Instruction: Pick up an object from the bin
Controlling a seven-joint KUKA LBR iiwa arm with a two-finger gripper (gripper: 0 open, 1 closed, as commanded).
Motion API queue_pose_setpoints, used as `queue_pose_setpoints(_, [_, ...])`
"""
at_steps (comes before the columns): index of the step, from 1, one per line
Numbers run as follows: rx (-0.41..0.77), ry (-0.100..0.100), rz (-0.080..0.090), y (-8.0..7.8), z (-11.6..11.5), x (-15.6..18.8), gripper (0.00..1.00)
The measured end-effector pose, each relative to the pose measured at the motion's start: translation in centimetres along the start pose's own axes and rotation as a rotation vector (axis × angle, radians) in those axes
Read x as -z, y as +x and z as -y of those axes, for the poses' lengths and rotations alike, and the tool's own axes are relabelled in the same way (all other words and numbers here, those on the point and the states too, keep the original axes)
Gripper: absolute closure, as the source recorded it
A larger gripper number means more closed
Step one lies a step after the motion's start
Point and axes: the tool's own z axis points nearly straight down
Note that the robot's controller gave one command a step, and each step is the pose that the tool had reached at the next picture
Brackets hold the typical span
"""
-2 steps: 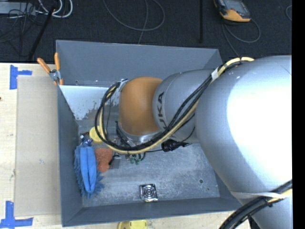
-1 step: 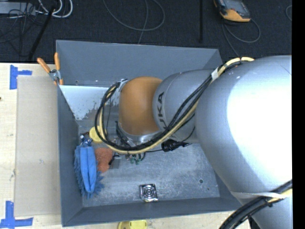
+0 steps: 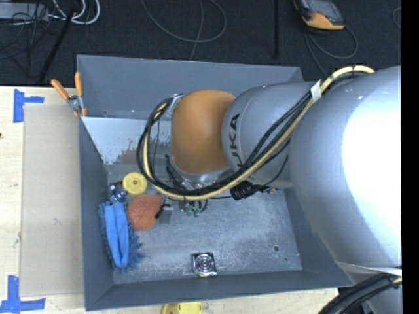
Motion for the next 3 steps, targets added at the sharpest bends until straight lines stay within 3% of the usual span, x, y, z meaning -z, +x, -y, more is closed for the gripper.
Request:
queue_pose_setpoints(1, [-0.051, -0.002, 0.004, 0.6, 0.3, 6.9, 1.00])
queue_pose_setpoints(3, [-0.068, -0.001, 0.004, 0.2, -0.2, 10.0, 1.00])
